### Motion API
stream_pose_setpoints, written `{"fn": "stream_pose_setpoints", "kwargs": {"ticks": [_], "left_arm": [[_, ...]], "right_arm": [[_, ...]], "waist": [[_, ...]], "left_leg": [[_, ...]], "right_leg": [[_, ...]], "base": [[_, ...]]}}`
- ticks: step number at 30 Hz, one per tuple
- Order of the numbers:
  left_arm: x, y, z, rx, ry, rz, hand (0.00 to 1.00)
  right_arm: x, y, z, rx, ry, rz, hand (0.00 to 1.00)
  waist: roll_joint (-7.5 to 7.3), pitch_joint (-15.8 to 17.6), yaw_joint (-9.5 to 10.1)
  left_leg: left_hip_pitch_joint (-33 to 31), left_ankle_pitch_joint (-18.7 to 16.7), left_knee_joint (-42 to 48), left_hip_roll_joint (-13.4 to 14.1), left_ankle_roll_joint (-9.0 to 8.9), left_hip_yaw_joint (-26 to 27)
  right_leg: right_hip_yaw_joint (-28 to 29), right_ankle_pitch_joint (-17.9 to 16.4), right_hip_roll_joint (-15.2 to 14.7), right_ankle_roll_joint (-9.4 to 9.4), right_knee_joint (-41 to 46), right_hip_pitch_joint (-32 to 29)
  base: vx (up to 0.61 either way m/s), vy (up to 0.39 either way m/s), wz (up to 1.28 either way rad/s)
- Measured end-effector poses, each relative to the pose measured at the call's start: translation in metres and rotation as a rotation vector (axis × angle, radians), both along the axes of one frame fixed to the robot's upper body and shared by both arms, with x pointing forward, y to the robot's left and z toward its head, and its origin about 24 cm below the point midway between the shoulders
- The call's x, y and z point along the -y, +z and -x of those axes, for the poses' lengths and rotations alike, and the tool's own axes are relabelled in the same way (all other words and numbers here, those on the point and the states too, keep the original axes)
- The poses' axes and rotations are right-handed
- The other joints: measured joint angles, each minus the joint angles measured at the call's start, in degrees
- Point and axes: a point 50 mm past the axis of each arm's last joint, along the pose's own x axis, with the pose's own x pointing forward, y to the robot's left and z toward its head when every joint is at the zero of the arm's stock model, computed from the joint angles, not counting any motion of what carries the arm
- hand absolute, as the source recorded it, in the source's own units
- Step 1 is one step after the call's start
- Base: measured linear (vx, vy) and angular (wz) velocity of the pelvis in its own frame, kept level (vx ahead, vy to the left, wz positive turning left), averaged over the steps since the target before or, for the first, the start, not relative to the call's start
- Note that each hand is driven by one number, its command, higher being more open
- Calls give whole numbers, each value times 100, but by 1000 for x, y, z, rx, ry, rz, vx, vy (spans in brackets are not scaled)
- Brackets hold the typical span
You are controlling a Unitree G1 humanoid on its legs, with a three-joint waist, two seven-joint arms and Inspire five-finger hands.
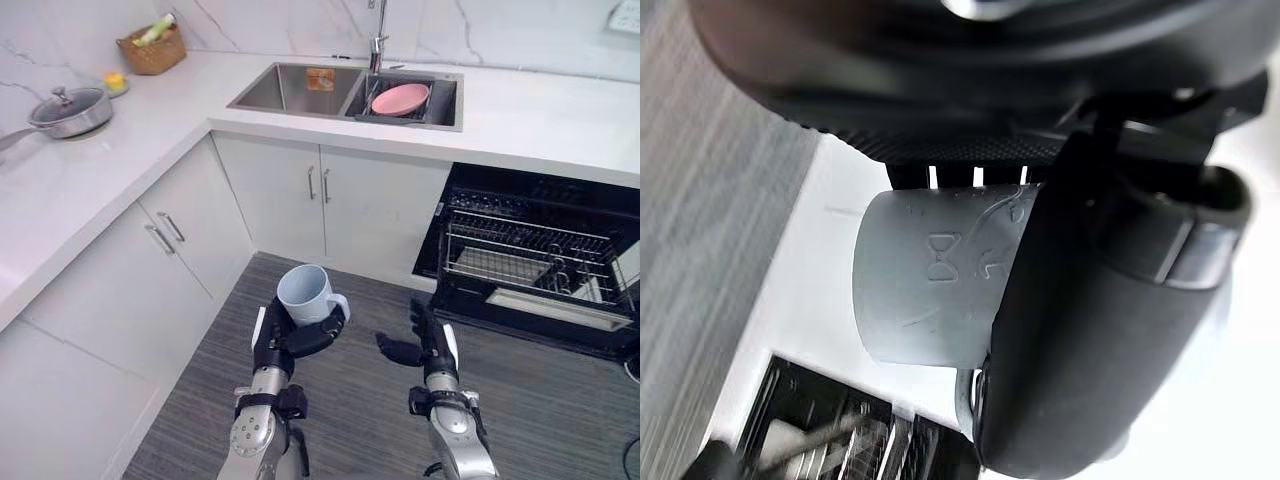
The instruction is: Walk over to the sink, pick up the cup, carry it to the dishwasher, place the cup inside the dishwasher, then close the dishwasher door
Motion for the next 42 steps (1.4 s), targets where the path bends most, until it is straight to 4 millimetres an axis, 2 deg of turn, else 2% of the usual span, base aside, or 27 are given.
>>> {"fn": "stream_pose_setpoints", "kwargs": {"ticks": [1, 3, 4, 5, 6, 7, 8, 10, 12, 13, 14, 15, 17, 19, 21, 23, 24, 26, 27, 29, 30, 31, 34, 37, 40, 41, 42], "left_arm": [[-2, 0, 0, -1, 3, -14, 30], [-3, -1, 1, -6, -14, -30, 30], [-3, -2, 2, -8, -20, -35, 30], [-4, -2, 2, -8, -22, -42, 30], [-6, -2, 3, -10, -26, -64, 30], [-8, -3, 4, -10, -29, -78, 30], [-7, -2, 3, -8, -27, -78, 30], [-7, 0, 3, 3, -27, -75, 30], [-6, 2, 2, 12, -30, -74, 30], [-5, 3, 1, 14, -34, -74, 30], [-4, 3, 1, 19, -40, -75, 30], [2, -1, -1, 0, -46, -61, 30], [10, 0, -3, 3, -57, -44, 30], [13, 2, -5, 12, -60, -32, 30], [16, 3, -4, 16, -55, -13, 30], [16, 6, -4, 26, -52, -7, 30], [16, 10, -3, 41, -51, -2, 30], [15, 13, -1, 56, -52, 5, 30], [15, 13, 1, 55, -48, 6, 30], [15, 12, 2, 51, -49, 5, 30], [15, 11, 2, 44, -53, 2, 30], [13, 8, 3, 32, -56, -10, 30], [11, 7, 2, 28, -57, -27, 30], [11, 8, 2, 31, -50, -30, 30], [9, 11, 1, 51, -57, -60, 30], [9, 13, -1, 61, -60, -64, 30], [9, 15, -3, 71, -59, -66, 30]], "right_arm": [[-1, 0, 0, -2, -2, -3, 90], [0, 0, 0, -1, -9, -5, 90], [0, 0, -1, 1, -15, -7, 90], [-1, 0, -2, 4, -15, -11, 90], [-5, 1, -4, 10, -14, -23, 90], [-8, 3, -5, 18, -13, -35, 90], [-10, 4, -6, 22, -13, -39, 90], [-14, 6, -8, 36, -3, -49, 90], [-19, 13, -11, 67, 11, -57, 90], [-19, 15, -12, 77, 13, -57, 90], [-21, 19, -13, 97, 17, -58, 90], [-16, 22, -15, 111, 23, -37, 90], [-10, 26, -14, 129, 22, -17, 90], [-9, 29, -7, 143, 4, -19, 90], [-8, 42, 2, 192, -18, -24, 90], [-7, 56, 4, 256, -32, -25, 90], [-7, 65, 2, 303, -38, -25, 90], [-7, 72, 0, 340, -39, -27, 90], [-7, 74, -1, 352, -38, -30, 90], [-8, 76, -4, 359, -35, -31, 90], [-9, 75, -8, 361, -29, -31, 90], [-10, 71, -9, 343, -28, -34, 90], [-17, 68, -7, 325, -39, -73, 90], [-22, 71, -9, 341, -30, -93, 90], [-29, 75, -13, 361, -1, -106, 90], [-30, 77, -16, 371, 9, -111, 90], [-32, 79, -18, 382, 23, -115, 90]], "waist": [[-28, 8, -9], [-32, 12, -10], [-57, 26, 0], [-98, 47, -5], [-142, 75, -46], [-143, 72, -148], [-133, 78, -180], [-121, 86, -177], [-110, 91, -255], [-150, 66, -286], [-299, 5, -345], [-29, 34, -337], [137, 31, -316], [152, 76, -326], [211, 111, -294], [220, 98, -203], [229, 90, -178], [217, 83, -97], [205, 60, 5], [206, 57, 28], [279, 0, 21], [175, -44, 36], [-123, -204, -29], [-136, -204, 0], [-141, -207, -41], [-140, -204, -74], [-151, -210, -129]], "left_leg": [[52, -161, 99, -41, -11, 27], [365, -467, 59, -64, -6, 88], [662, -508, -157, -85, 9, 198], [844, -507, -305, -119, 21, 260], [1176, -536, -543, -158, 75, 361], [1410, -598, -673, -147, 111, 385], [1516, -628, -743, -123, 106, 410], [1790, -746, -860, -18, 54, 575], [2055, -893, -927, 87, -71, 664], [2091, -937, -933, 89, -141, 656], [2157, -1063, -926, -7, -293, 636], [2265, -1206, -889, 197, -393, 593], [2292, -1202, -721, 382, -393, 589], [2246, -1200, -79, 583, -399, 569], [1648, -890, 1974, 992, -512, 463], [1053, -1090, 2903, 1191, -475, 434], [752, -1295, 2893, 1214, -373, 424], [518, -1482, 2446, 1162, -278, 368], [352, -1557, 1827, 979, -263, 82], [245, -1516, 1067, 667, -319, -445], [297, -981, 235, 372, -450, -952], [438, -687, 142, 296, -293, -822], [502, -761, 189, 90, -154, -402], [950, -925, 98, 46, -34, 91], [1428, -984, -243, 72, 23, 555], [1615, -1007, -432, 107, 54, 685], [1750, -1068, -577, 139, 23, 777]], "right_leg": [[24, 96, -46, 65, 13, 72], [114, 124, -34, 119, 731, -68], [157, 199, -54, 254, 1735, -478], [160, 310, -105, 426, 2302, -726], [146, 354, -187, 460, 3324, -1201], [24, 95, -176, 233, 3892, -1599], [-71, 5, -157, 130, 4002, -1784], [-527, -173, -88, -111, 3857, -2296], [-1055, -209, 102, -248, 2818, -2668], [-1110, -70, 164, -319, 2374, -2682], [-1104, 818, 260, -593, 1480, -2651], [-1160, 871, 435, -753, 1439, -2466], [-1194, 763, 638, -855, 1293, -2307], [-1279, 592, 751, -892, 1204, -1959], [-1254, 420, 863, -938, 944, -1340], [-1150, 293, 888, -1011, 827, -1106], [-1086, 238, 884, -1015, 759, -1024], [-889, 188, 883, -979, 726, -946], [-654, 134, 870, -915, 726, -914], [-440, 76, 812, -790, 739, -918], [-164, 31, 771, -539, 825, -964], [27, -42, 708, -407, 854, -977], [337, -30, 399, -230, 720, -968], [531, -80, 302, -82, 1294, -1102], [47, 33, 177, 113, 2343, -1634], [-317, 25, 90, 116, 2653, -1821], [-657, -137, 20, -48, 2682, -1937]], "base": [[387, 260, -12], [355, 222, -22], [206, 120, -31], [287, 141, -44], [232, 88, -32], [230, 72, -24], [227, 22, -26], [267, -18, -37], [315, -99, -23], [372, -126, 2], [417, -109, 3], [416, -92, -2], [381, -105, -11], [335, -140, 5], [280, -91, -2], [227, -2, -23], [195, 21, -28], [195, 87, -53], [254, 165, -75], [238, 223, -78], [253, 282, -94], [260, 291, -79], [323, 280, -54], [199, 180, -77], [125, 86, -91], [143, 21, -71], [115, 7, -66]]}}
